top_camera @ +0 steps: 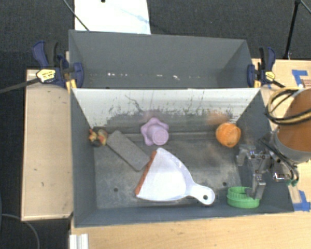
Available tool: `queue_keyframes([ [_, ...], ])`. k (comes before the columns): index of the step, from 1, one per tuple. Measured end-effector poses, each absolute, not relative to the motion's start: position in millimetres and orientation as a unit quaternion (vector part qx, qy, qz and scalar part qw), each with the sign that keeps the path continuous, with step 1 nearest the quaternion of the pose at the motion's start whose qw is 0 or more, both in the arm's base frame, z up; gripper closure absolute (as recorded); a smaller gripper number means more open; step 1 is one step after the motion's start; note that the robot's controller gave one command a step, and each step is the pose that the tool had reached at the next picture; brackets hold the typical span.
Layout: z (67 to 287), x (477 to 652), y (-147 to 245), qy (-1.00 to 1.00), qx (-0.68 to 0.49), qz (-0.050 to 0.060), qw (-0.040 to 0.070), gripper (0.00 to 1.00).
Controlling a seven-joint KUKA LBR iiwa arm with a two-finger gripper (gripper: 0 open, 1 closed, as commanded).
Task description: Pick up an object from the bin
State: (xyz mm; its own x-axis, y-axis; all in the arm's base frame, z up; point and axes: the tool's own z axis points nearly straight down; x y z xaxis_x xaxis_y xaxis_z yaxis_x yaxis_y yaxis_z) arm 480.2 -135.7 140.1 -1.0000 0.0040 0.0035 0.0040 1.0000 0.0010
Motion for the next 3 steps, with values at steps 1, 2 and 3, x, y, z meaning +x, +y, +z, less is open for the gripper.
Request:
queue_keyframes([
  [1, 144, 482.0, -135, -1.0, 0.001, 0.0, -0.002, 0.0],
  [2, 103, 493.3, -145, -1.0, -0.001, -0.001, -0.003, 0.0],
  [3, 100, 495.7, -152, -1.0, 0.002, 0.006, -0.011, 0.0],
])
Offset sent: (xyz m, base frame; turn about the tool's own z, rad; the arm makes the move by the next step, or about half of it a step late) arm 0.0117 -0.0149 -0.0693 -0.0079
